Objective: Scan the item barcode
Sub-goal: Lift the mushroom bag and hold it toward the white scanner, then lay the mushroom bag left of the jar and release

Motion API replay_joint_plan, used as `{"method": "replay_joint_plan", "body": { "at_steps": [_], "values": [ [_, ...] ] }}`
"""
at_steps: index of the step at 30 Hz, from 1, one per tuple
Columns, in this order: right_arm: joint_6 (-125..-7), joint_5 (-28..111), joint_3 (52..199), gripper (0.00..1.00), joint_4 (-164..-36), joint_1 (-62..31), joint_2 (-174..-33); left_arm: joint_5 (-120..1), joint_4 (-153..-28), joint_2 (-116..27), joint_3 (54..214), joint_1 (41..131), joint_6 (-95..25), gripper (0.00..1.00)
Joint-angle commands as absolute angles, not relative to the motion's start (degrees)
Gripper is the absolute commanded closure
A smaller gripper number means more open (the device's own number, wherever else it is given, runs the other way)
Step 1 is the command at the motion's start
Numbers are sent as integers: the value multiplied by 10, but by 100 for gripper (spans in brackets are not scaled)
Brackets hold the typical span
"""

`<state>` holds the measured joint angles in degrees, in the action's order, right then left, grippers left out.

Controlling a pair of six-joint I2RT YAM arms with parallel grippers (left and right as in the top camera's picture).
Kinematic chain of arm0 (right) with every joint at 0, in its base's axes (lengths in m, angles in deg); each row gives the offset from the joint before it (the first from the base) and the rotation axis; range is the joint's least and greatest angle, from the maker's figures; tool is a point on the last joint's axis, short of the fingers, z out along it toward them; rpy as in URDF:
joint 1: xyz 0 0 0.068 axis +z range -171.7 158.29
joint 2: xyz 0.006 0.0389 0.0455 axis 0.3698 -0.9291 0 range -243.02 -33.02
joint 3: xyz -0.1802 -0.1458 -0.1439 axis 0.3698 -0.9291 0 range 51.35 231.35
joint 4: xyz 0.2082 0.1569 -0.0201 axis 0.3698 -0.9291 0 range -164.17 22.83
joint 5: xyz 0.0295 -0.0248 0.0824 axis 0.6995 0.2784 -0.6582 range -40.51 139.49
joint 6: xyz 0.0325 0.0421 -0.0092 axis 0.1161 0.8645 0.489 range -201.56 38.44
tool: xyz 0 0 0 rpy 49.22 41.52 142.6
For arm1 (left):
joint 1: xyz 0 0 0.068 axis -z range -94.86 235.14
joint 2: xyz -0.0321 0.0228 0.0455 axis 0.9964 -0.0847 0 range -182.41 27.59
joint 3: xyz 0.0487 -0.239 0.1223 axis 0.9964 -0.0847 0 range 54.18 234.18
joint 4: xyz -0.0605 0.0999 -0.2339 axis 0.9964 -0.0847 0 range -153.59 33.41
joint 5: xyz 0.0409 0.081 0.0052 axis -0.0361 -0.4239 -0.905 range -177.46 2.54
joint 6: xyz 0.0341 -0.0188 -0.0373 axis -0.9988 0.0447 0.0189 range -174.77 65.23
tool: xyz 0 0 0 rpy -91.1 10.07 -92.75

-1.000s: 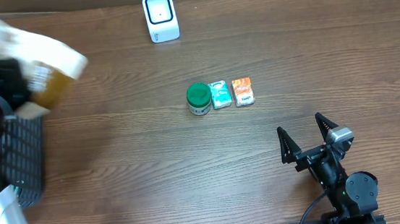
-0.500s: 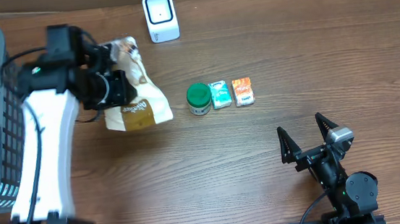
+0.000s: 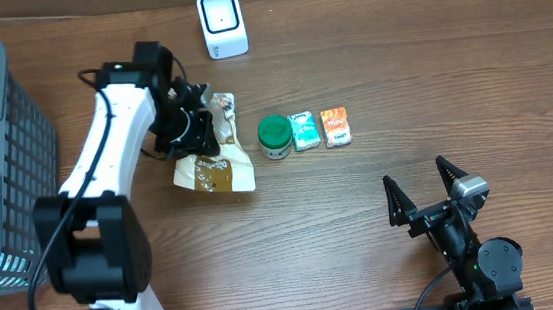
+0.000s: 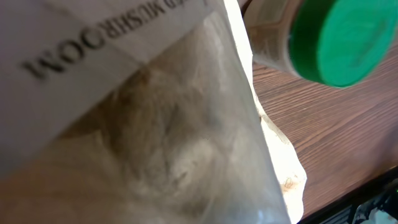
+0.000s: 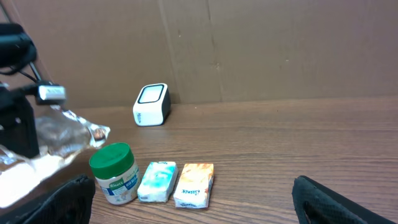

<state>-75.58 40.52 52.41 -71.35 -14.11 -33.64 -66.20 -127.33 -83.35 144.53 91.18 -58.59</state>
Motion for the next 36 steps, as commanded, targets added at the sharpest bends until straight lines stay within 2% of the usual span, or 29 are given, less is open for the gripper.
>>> {"method": "replay_joint_plan", "body": {
  "at_steps": [1,4,6,7,10,12,17,24,25,36],
  "values": [
    [-756,409,518,0,-712,-138,-332,-659,-1274,-856,1446,921,-576,80],
    [-756,409,518,0,-712,-138,-332,-658,-1274,-872,1446,925,-545,79],
    [-755,409,518,0,-712,-138,-332,-656,-1273,-879,1446,930,-531,74],
    [-756,409,518,0,-712,-138,-332,-653,-1272,-879,1445,933,-530,69],
    [-756,409,518,0,-712,-138,-332,-650,-1271,-879,1446,944,-522,43],
    [-756,409,518,0,-712,-138,-332,-650,-1271,-879,1446,951,-513,34],
    [-756,409,518,0,-712,-138,-332,-652,-1271,-879,1446,958,-508,25],
    [-756,409,518,0,-712,-138,-332,-685,-1285,-879,1455,956,-482,6],
    [-756,409,518,0,-712,-138,-332,-693,-1291,-879,1459,956,-478,0],
    [-756,409,518,0,-712,-138,-332,-794,-1354,-877,1515,958,-419,0]
  ]
}}
